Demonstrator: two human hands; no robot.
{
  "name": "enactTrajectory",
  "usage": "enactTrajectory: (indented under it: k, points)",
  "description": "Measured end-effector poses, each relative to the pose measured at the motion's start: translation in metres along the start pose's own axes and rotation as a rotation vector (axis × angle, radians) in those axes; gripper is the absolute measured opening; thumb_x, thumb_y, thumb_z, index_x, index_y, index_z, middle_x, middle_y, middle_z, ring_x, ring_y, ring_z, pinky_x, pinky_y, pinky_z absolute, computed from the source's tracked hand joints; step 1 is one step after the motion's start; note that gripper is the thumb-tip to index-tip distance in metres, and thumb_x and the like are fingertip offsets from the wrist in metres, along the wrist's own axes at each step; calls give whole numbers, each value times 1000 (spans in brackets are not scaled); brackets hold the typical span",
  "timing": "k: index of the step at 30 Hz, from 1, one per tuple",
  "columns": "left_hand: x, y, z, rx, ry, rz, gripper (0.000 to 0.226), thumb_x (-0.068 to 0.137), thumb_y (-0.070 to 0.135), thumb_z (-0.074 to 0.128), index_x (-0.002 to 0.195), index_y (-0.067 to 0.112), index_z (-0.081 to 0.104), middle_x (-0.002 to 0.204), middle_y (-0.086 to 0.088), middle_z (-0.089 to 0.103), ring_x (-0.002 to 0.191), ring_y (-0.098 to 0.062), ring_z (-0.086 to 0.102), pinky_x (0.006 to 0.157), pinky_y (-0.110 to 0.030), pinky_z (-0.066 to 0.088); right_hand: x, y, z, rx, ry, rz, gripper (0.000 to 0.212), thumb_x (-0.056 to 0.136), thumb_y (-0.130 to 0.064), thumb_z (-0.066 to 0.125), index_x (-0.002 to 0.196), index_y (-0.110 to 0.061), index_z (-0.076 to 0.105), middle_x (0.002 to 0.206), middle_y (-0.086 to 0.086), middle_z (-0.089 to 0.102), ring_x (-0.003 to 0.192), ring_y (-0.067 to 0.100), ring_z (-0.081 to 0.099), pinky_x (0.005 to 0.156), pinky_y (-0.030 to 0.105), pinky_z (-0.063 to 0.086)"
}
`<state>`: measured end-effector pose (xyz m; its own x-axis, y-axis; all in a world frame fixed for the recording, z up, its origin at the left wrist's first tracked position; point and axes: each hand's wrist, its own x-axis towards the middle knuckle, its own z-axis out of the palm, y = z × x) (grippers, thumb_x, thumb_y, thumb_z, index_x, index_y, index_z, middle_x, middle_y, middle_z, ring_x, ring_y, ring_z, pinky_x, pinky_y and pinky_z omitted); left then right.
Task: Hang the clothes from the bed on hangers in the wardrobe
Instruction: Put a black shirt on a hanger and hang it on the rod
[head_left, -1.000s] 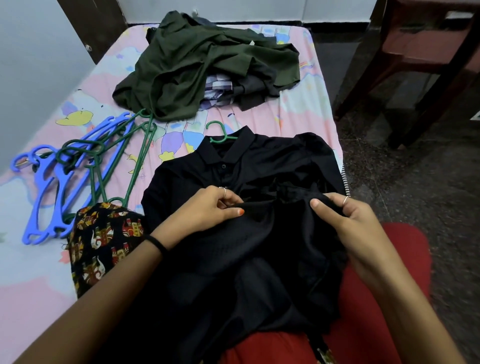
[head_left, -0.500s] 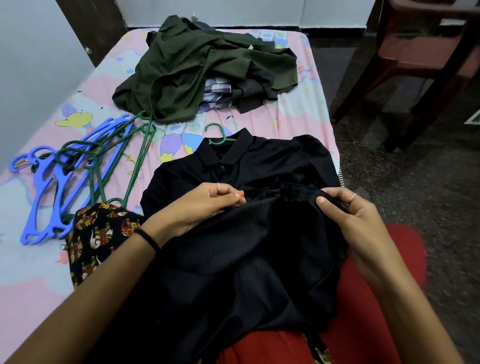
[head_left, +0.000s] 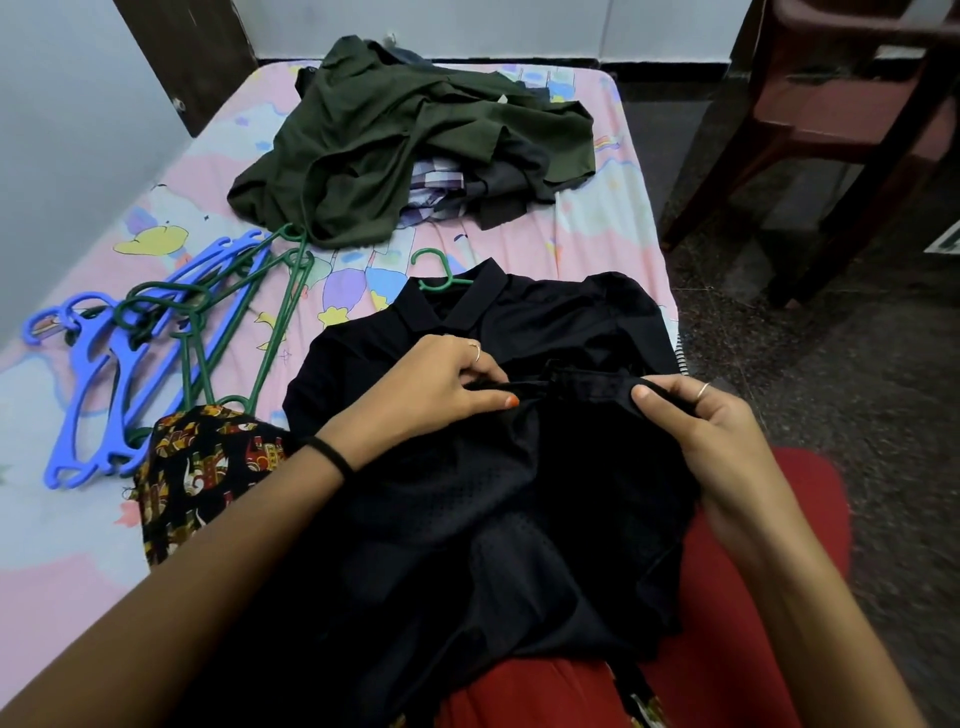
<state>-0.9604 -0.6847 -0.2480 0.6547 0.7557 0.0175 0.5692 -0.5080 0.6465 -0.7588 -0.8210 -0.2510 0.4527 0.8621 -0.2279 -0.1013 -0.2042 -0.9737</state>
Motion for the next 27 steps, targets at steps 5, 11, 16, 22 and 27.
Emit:
enactTrajectory:
  k: [5, 11, 16, 22, 27]
  points:
    - [2, 6, -9, 50, 91, 93, 17, 83, 37, 71, 88, 21, 75, 64, 11, 51, 67, -5, 49, 71, -23, 38, -1, -7, -3, 66, 4, -5, 10, 89, -12, 63, 87, -15, 73, 90, 10, 72, 85, 20, 64, 84, 35, 50]
    - [-27, 34, -21, 69, -94, 177, 14, 92, 34, 60, 89, 21, 64, 75, 8, 63, 68, -7, 55, 65, -18, 41, -6, -16, -5, -65, -274, -131, 18, 77, -27, 66, 88, -16, 76, 92, 2, 74, 88, 10, 64, 85, 24, 48]
    - [-46, 31, 0, 96, -623, 175, 18, 95, 23, 58, 108, 14, 67, 100, 5, 68, 93, -6, 60, 85, -21, 42, 7, -1, 6, -399, -589, -338, 6, 86, -18, 69, 87, -22, 72, 99, -9, 71, 94, 1, 63, 88, 12, 42]
    - [-59, 44, 4, -156, -1247, 51, 32, 97, 24, 54, 126, 11, 60, 115, -10, 68, 89, -2, 61, 93, -31, 50, 9, -2, 12, -754, -1496, -15, 25, 96, -16, 56, 112, 0, 66, 114, 9, 68, 105, 8, 58, 98, 30, 45]
    - [-25, -8, -20, -399, -774, -190, 32, 96, 44, 50, 110, 19, 64, 96, 5, 72, 84, -6, 65, 72, -18, 47, 24, -8, 33, -850, -1341, -22, 53, 90, -49, 47, 103, -3, 69, 101, 14, 70, 90, 11, 61, 85, 30, 49]
